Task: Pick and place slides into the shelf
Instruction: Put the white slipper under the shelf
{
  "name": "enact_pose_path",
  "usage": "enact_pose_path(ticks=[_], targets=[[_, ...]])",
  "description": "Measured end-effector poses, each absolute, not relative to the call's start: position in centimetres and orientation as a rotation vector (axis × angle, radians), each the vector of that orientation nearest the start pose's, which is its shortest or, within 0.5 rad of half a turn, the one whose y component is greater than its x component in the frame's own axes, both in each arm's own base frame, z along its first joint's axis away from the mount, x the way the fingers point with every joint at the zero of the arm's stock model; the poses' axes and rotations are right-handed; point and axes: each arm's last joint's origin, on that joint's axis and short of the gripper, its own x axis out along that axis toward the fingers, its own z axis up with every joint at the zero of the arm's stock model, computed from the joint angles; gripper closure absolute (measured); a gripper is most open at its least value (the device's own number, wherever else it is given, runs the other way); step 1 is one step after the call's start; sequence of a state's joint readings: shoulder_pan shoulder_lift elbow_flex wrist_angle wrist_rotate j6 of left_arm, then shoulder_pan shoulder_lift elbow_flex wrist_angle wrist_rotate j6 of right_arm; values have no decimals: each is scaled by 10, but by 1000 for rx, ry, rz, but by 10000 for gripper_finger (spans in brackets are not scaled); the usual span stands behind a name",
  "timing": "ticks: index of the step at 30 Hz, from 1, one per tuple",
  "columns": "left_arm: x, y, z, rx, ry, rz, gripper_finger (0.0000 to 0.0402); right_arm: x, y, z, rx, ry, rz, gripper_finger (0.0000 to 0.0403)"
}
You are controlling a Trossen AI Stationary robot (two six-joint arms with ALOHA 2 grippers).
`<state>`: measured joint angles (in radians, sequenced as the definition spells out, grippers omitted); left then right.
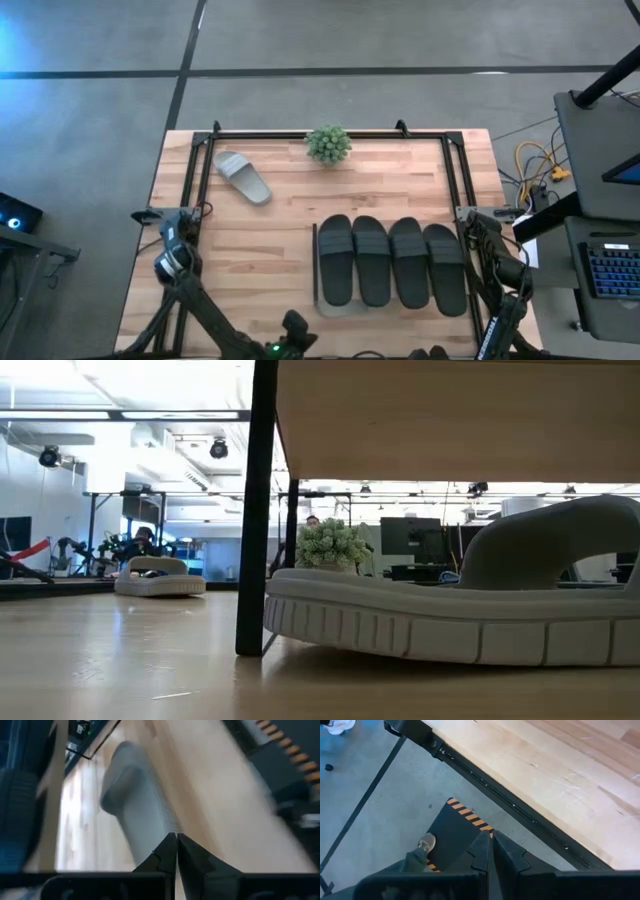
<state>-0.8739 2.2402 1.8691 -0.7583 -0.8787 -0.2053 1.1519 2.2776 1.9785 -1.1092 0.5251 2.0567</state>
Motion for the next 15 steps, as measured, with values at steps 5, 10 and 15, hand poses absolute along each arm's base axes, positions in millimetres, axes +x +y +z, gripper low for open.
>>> enact_pose_path(ticks=[5,10,15], targets=[[333,-339,208,735,729,26,402,199,413,198,800,917,-538,390],[351,-329,209,665,768,-69,402,199,413,198,803,920,-540,390],[364,-312,200,685,780,13,402,199,413,198,806,919,-543,390]])
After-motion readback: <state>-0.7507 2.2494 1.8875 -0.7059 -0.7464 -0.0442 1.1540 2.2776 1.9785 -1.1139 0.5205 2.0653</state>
